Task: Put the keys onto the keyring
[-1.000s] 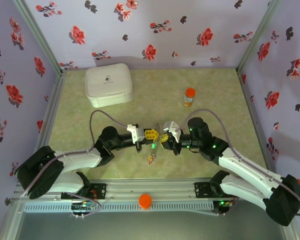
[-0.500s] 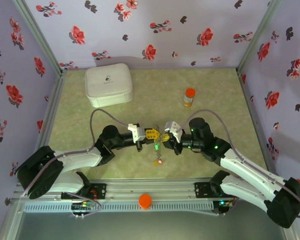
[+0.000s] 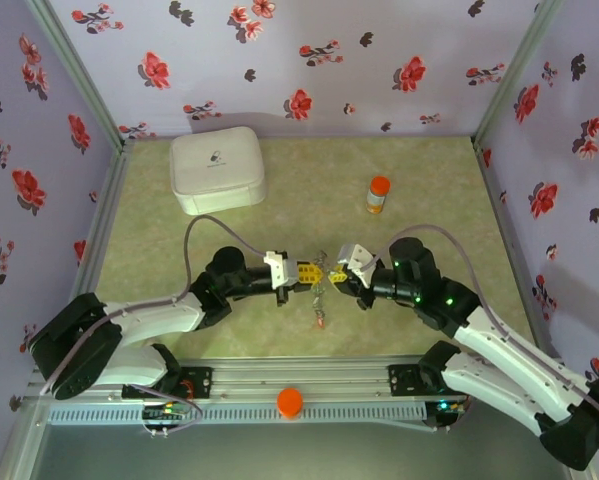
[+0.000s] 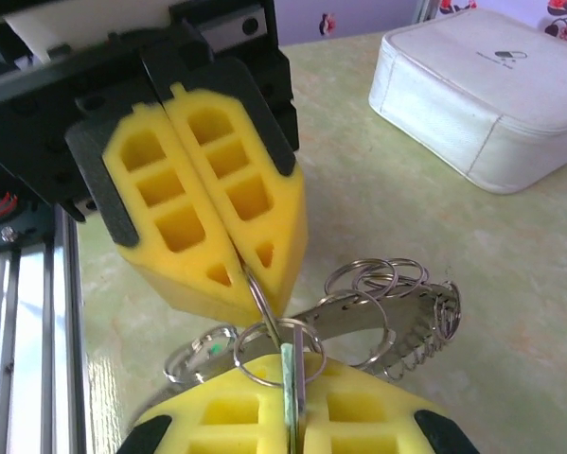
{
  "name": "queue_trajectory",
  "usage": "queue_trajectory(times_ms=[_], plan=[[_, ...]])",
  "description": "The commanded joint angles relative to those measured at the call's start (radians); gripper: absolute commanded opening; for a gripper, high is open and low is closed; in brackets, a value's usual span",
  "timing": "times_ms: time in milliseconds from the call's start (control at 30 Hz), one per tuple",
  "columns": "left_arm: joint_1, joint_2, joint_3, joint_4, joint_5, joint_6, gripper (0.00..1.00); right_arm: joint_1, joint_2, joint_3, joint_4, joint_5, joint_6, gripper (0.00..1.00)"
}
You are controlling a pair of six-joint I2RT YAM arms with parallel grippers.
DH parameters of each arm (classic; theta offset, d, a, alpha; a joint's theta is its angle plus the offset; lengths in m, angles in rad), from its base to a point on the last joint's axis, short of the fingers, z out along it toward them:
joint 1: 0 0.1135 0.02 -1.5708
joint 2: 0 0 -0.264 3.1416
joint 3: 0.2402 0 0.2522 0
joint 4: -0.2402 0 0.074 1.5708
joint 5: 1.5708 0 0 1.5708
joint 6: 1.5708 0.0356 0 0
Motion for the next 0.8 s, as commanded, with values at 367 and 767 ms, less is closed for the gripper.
queue_trajectory(times_ms=[367, 767], plan=[[0.006, -0.189, -0.160, 0.297, -0.598, 0.034, 0.95, 0.133, 0.199, 0.268, -0.093, 0.133, -0.112, 0.00], [0.060, -0.632, -0.240, 0.172, -1.231, 0.124, 0.99, 0.257, 0.730, 0.418, 0.519, 0.160, 0.229, 0.00]])
